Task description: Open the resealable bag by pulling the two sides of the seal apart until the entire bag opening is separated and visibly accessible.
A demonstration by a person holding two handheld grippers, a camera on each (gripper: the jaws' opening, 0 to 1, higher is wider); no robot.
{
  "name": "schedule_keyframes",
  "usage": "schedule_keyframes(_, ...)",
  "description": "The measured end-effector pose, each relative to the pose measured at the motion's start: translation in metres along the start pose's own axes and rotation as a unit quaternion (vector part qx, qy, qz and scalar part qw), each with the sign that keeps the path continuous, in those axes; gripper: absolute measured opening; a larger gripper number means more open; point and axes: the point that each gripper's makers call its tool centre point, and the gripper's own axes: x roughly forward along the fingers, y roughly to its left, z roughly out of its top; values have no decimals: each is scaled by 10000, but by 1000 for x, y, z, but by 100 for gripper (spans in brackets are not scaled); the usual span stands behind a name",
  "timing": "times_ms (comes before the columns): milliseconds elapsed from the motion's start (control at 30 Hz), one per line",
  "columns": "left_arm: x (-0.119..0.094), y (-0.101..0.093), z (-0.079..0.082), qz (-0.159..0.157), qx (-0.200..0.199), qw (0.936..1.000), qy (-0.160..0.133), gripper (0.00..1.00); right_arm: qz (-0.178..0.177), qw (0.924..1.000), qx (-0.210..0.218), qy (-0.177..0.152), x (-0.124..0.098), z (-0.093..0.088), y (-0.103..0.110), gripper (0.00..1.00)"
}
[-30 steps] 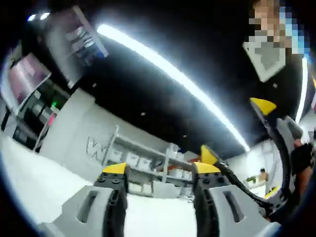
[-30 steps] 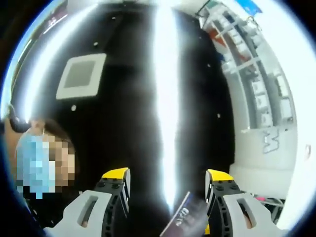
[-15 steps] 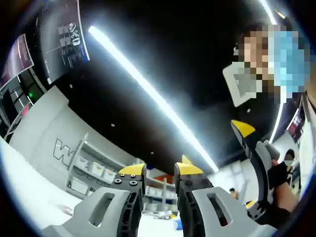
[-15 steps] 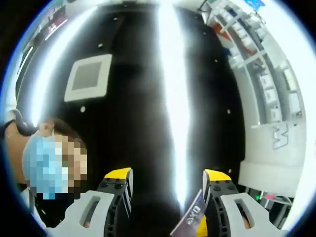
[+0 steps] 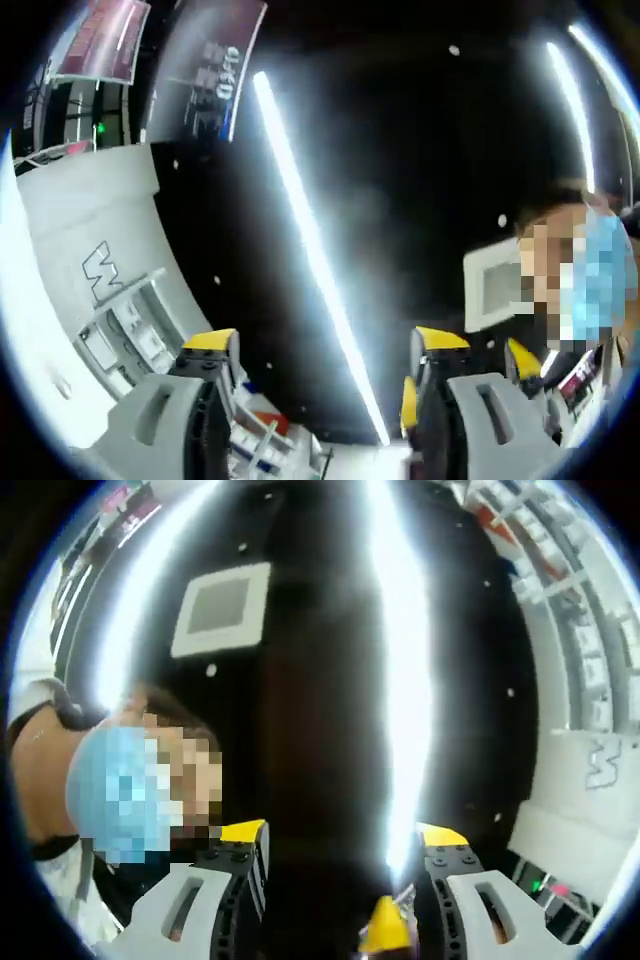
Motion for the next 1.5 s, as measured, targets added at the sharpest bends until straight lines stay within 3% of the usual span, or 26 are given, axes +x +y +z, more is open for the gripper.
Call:
schedule_keyframes(67,3,-6,8,-31,17,9998,-212,87,-75,10000,43,41,-5,-3,-6,57)
schedule_keyframes(167,5,-10,9,-15,-62,9994,-331,97,-196,9997,61,135,-15,-15,-14,59)
schedule_keyframes(233,6,-12,9,-11,-177,9991,-391,100,-209,9995,39,222,-20,-23,-15,60)
schedule_keyframes(333,5,-15,16,-63,-351,9974,-624,100,-130,9981,-332,502,-25,-35,-14,63)
schedule_keyframes(367,5,-17,22,-85,-484,9952,-850,100,-168,9983,-296,476,-27,-37,-16,65)
schedule_keyframes(433,6,-23,26,-182,-546,9932,-1015,100,-225,9987,-239,397,-30,-36,-20,65)
schedule_keyframes(500,9,-26,24,-167,-586,9936,-954,100,-291,9990,-237,249,-32,-31,-26,65)
schedule_keyframes(633,14,-22,6,71,-1381,9886,-589,100,-429,9991,-53,57,-34,-24,-35,65)
schedule_keyframes(700,17,-23,4,-98,-1222,9921,-252,100,-471,9989,-35,-74,-36,-20,-33,65)
schedule_keyframes(767,17,-18,7,-41,-1297,9911,-288,100,-376,9992,-149,-52,-33,-19,-28,65)
schedule_keyframes(833,17,-25,8,-246,-1419,9890,-348,100,-277,9993,-220,75,-32,-22,-24,65)
schedule_keyframes(867,18,-27,4,-297,-1401,9894,-222,100,-276,9993,-232,111,-33,-24,-24,65)
schedule_keyframes(900,18,-31,-6,-371,-1337,9903,79,100,-262,9993,-241,138,-33,-25,-24,65)
schedule_keyframes(967,20,-38,-19,-494,-962,9935,342,100,-264,9993,-179,191,-35,-28,-24,66)
schedule_keyframes(1033,20,-47,-24,-759,54,9961,448,100,-298,9992,-161,209,-37,-27,-25,67)
schedule_keyframes(1067,20,-50,-19,-766,-45,9967,277,100,-309,9992,-157,188,-36,-23,-26,68)
schedule_keyframes(1100,21,-48,-14,-741,-424,9963,134,100,-289,9993,-181,179,-34,-20,-26,68)
schedule_keyframes(1200,24,-34,-4,-497,-1099,9927,-67,100,-301,9992,-203,133,-32,-8,-27,72)
schedule_keyframes(1300,23,-18,0,-221,-193,9996,-7,100,-445,9988,-167,114,-31,4,-32,75)
schedule_keyframes(1367,20,-8,-6,-35,601,9974,385,100,-499,9980,-307,225,-33,10,-33,78)
schedule_keyframes(1467,12,13,-19,286,961,9895,1043,100,-847,9899,-971,588,-34,27,-52,92)
schedule_keyframes(1500,7,25,-27,476,1028,9846,1332,100,-1019,9835,-1312,712,-33,40,-62,97)
